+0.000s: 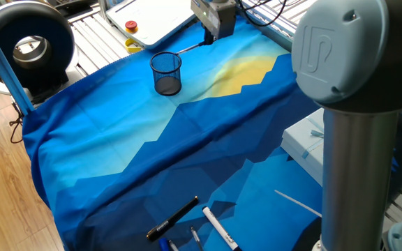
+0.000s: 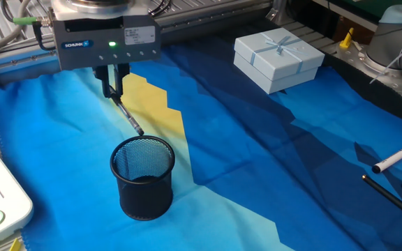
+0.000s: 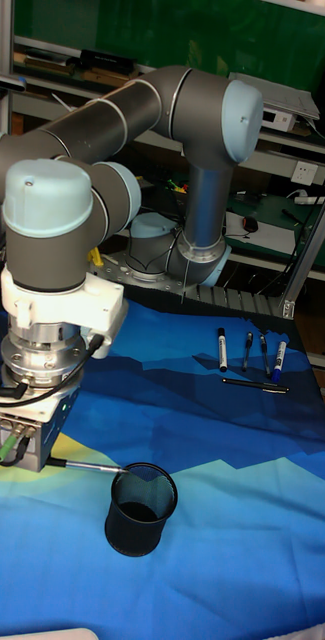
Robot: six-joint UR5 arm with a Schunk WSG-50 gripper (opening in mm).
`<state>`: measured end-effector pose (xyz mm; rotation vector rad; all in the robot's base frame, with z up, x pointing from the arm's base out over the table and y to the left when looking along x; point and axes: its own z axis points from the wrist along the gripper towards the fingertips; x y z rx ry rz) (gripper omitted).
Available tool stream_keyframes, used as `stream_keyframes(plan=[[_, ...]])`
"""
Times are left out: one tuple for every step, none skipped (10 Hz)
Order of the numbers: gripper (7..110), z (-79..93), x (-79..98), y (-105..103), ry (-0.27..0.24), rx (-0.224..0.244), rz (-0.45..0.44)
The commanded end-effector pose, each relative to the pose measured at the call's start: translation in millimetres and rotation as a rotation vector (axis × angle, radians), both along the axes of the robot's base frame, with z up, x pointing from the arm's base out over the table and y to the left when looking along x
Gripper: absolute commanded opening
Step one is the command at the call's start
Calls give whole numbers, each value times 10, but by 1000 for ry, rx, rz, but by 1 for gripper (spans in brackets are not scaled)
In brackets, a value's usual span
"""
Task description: Put the pen into the pen holder
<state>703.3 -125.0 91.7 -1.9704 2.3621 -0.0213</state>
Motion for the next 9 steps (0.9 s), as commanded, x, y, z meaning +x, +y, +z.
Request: stream_keyframes(plan=[[7, 81, -1, 1, 9, -15, -2], [7, 141, 19, 53, 14, -16, -5], [7, 208, 43, 114, 19, -19, -10], [7, 297, 72, 203, 27, -25, -16], [7, 351, 115, 276, 30, -35, -23], [7, 375, 156, 332, 31, -43, -27], [7, 391, 192, 285, 31, -84, -20], [7, 399, 239, 73, 24, -180, 16], [7, 404, 272, -86, 21, -246, 40]])
